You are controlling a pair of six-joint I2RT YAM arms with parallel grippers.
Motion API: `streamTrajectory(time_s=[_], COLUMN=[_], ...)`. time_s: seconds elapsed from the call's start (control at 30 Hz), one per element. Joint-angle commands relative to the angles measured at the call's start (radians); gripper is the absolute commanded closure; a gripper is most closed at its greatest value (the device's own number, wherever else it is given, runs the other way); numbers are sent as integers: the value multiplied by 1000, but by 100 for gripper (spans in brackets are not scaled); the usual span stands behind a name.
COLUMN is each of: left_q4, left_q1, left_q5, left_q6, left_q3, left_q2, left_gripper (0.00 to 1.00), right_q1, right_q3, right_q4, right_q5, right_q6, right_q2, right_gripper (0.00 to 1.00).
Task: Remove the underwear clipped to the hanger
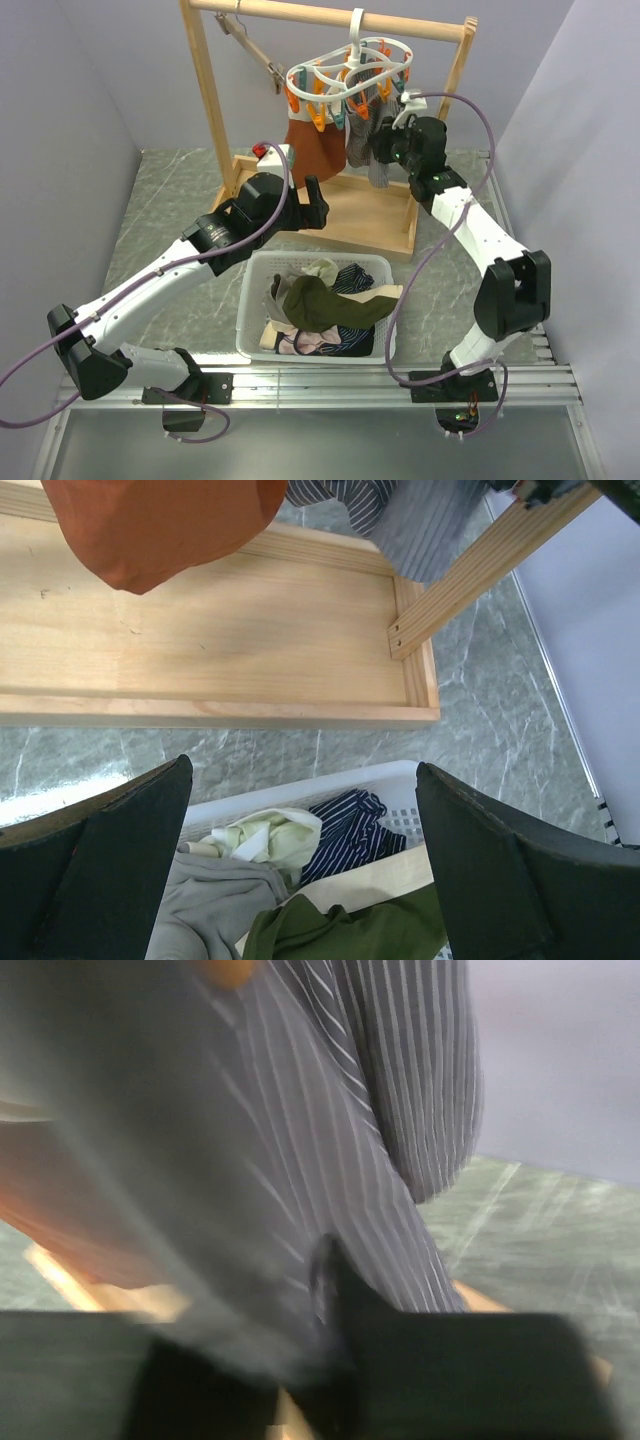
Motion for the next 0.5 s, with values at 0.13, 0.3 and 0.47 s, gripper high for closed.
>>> streamTrajectory(time_s=[0.13, 0.3, 0.47], left_q4=[44, 66, 125], left_q1=[4, 4, -6], left_q5=[9, 45, 142], left_q6=[-12, 13, 79], left_q3=[32, 28, 44], left_q2=[-22, -9, 9], left_gripper=[1, 1, 1], right_q1=[-12, -12, -6], right_q3=[15, -77, -138], right_q4=[108, 103, 120], right_q5=[-121, -239, -374], right_q6=[79, 141, 250], right_q2=[-65, -158, -224], right_gripper=[100, 100, 100])
